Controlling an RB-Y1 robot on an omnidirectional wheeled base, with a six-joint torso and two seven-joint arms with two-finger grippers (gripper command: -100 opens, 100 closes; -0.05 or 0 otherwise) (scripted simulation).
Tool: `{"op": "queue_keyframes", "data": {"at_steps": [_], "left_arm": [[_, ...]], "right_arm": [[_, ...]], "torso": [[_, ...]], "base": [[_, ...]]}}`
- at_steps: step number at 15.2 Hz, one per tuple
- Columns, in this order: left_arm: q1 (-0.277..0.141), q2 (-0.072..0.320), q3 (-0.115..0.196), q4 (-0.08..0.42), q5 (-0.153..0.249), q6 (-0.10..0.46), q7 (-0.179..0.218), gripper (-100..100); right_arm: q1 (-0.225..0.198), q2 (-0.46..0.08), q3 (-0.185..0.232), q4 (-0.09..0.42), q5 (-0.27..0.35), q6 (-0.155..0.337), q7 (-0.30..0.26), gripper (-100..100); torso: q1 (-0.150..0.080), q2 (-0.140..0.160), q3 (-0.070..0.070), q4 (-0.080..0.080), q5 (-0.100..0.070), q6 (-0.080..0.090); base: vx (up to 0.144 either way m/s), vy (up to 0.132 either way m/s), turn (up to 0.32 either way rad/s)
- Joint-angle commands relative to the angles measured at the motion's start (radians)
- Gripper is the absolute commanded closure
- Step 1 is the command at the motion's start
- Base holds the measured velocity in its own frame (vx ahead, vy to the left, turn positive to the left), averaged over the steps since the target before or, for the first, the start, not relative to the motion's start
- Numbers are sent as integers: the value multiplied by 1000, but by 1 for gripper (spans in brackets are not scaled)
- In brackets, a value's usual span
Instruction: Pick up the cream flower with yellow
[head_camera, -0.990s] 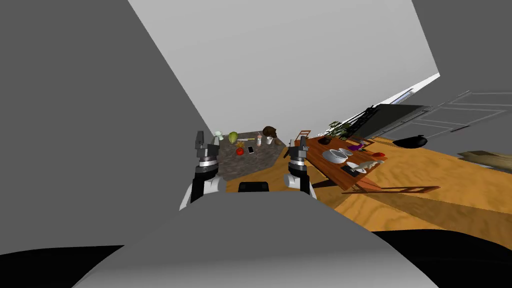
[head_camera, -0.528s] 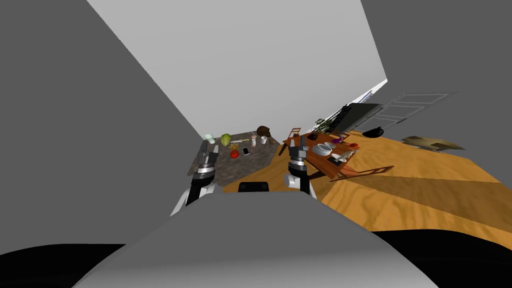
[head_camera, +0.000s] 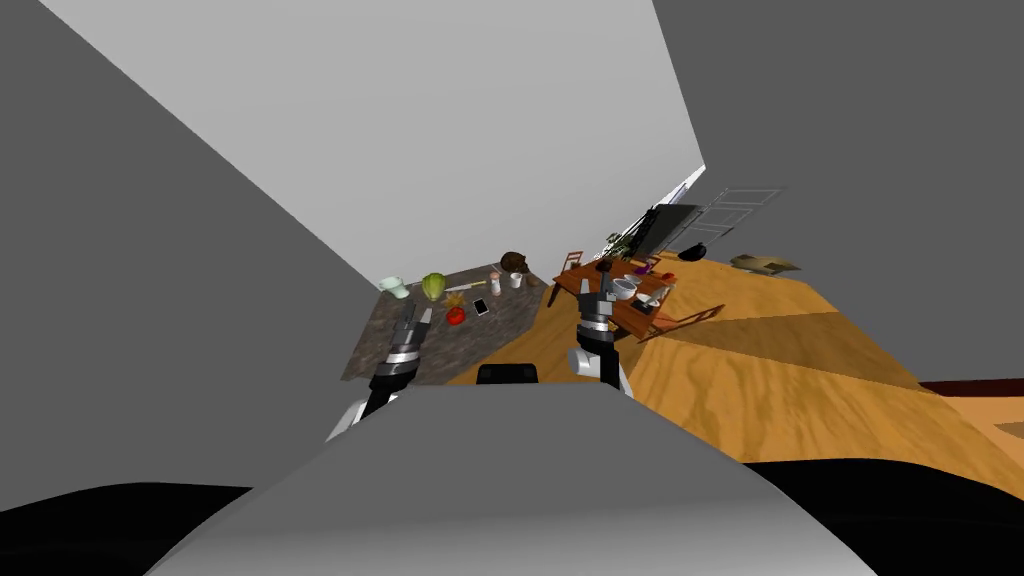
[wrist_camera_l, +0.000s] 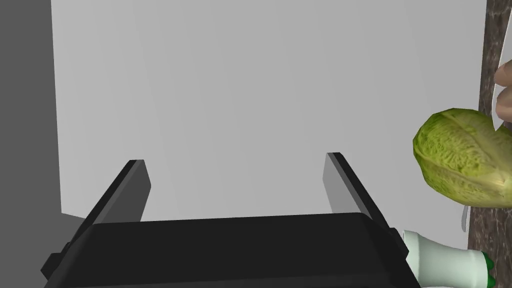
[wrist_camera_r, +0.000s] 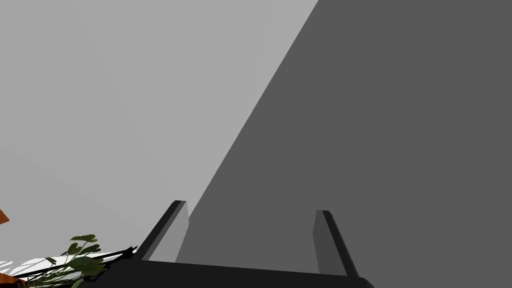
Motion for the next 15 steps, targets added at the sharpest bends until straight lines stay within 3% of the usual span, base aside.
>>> {"op": "queue_keyframes", "data": {"at_steps": [1,8,13,14,15], "left_arm": [[49,32,37,50,-10,-44,26,-100],[128,81,100,183,-31,-119,66,-100],[210,124,166,298,-55,-196,108,-100],[210,124,166,310,-55,-196,108,-100],[237,137,188,345,-63,-222,122,-100]], "right_arm": [[0,0,0,0,0,0,0,0],[0,0,0,0,0,0,0,0],[0,0,0,0,0,0,0,0],[0,0,0,0,0,0,0,0],[0,0,0,0,0,0,0,0]], "torso": [[0,0,0,0,0,0],[0,0,0,0,0,0],[0,-1,-1,0,0,0],[0,-1,-1,0,0,0],[0,-1,-1,0,0,0]], "base": [[41,10,-385],[41,11,-290],[44,12,-295],[41,15,-218],[43,11,-289]]}}
